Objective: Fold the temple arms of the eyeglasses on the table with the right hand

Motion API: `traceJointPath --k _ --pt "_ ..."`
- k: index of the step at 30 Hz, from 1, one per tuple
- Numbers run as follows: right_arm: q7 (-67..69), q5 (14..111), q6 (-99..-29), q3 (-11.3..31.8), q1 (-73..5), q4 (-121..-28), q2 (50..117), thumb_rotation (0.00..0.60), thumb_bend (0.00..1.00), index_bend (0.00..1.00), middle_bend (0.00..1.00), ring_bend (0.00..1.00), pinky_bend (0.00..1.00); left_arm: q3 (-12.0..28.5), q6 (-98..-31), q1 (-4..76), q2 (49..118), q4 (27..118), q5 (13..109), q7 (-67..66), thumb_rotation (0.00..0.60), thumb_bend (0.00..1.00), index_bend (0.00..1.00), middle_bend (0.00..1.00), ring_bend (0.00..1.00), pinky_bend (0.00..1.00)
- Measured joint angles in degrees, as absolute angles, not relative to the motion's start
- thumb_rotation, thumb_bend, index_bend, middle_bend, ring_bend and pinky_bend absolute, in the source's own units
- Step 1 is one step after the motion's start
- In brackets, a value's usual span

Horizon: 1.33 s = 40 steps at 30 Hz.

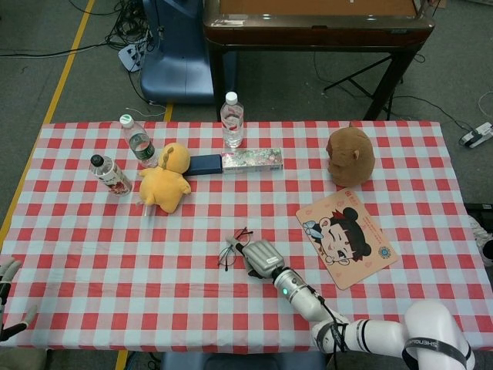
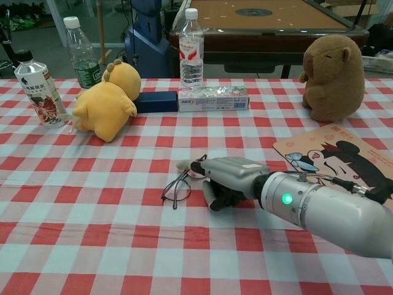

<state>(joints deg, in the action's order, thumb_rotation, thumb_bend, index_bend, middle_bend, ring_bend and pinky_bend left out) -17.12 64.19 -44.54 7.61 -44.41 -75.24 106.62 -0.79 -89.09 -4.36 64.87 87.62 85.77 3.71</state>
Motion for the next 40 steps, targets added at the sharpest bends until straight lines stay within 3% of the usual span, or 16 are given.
traceJointPath --k 11,24,30,35,40 --pt "-17.0 68.6 -50.2 7.2 -42.5 -84.7 99.9 0.600 0.96 0.00 1.00 1.00 0.96 -0.4 -89.9 -4.4 64.3 88.3 86.1 3.6 0.600 0.32 0.00 0.00 0.00 0.00" --pt "-25.2 77.2 -69.4 2.7 -32.1 -99.5 78.7 0.600 0.87 0.00 0.94 0.99 0.95 0.0 -89.4 -3.3 64.4 89.0 86.7 2.7 0.600 0.32 0.00 0.00 0.00 0.00" --pt "-26.2 81.0 -79.5 0.1 -24.6 -100.5 73.6 0.600 0.68 0.00 0.76 0.77 0.82 0.2 -89.2 -2.8 64.7 89.7 87.1 1.8 0.600 0.32 0.00 0.00 0.00 0.00" --pt "-25.2 82.7 -86.1 -1.7 -18.5 -99.6 70.7 0.600 0.67 0.00 0.46 0.48 0.65 0.4 -89.2 -2.3 64.9 90.2 87.4 1.1 0.600 0.32 0.00 0.00 0.00 0.00" --pt "-22.8 83.1 -91.5 -2.9 -12.7 -98.2 69.2 0.600 0.67 0.00 0.36 0.35 0.57 0.4 -89.1 -2.1 65.0 90.5 87.6 0.5 0.600 0.32 0.00 0.00 0.00 0.00"
